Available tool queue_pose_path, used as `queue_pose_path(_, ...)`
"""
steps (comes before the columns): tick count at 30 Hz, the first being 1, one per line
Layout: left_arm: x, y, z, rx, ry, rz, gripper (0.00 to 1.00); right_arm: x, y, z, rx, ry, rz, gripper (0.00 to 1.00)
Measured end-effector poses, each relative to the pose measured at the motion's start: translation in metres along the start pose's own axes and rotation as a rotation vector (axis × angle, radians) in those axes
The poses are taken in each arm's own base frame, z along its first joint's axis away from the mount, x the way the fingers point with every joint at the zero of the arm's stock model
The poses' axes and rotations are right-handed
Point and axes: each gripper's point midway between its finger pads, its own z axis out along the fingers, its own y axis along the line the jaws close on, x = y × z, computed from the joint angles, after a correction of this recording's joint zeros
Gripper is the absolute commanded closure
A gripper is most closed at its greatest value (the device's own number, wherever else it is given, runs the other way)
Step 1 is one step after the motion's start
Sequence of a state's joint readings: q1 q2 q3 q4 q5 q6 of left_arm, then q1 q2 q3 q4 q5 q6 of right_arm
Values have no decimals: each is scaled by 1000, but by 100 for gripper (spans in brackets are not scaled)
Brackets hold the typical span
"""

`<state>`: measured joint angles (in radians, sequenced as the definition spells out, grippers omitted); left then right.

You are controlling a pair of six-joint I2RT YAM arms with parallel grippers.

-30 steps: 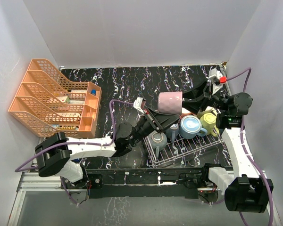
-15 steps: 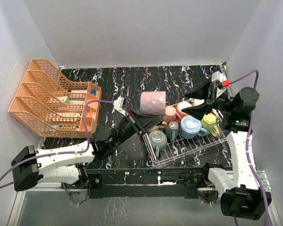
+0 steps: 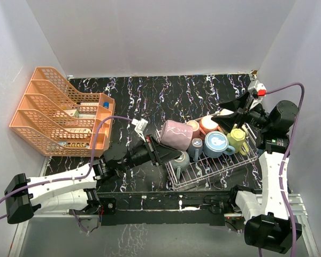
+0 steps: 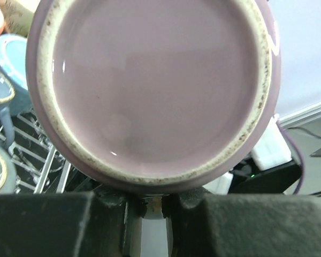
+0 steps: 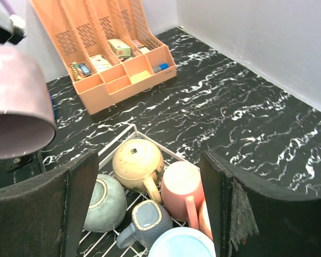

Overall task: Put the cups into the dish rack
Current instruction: Turn the cup upside down in the dish rack.

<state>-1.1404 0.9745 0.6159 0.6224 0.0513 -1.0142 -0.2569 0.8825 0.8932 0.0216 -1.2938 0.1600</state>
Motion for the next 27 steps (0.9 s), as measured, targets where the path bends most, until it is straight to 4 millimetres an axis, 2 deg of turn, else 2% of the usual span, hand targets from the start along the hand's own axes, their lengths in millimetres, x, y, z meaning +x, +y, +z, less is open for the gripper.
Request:
queue_pose_path(5,25,25,0,-79,120,44,100,4,-20,-5,112,0,34,23)
queue_pose_path(9,42,40,8,-136,217,75,100,6,-37,-11,209,-2,53,23)
queue_pose_path(19,69,58,28,-219,371,150,100,5,-70,-27,387,-22,85,24)
queue_pose_path(27,102,73,41,-275,490,187,100,8,-79,-33,439,-28,115,24)
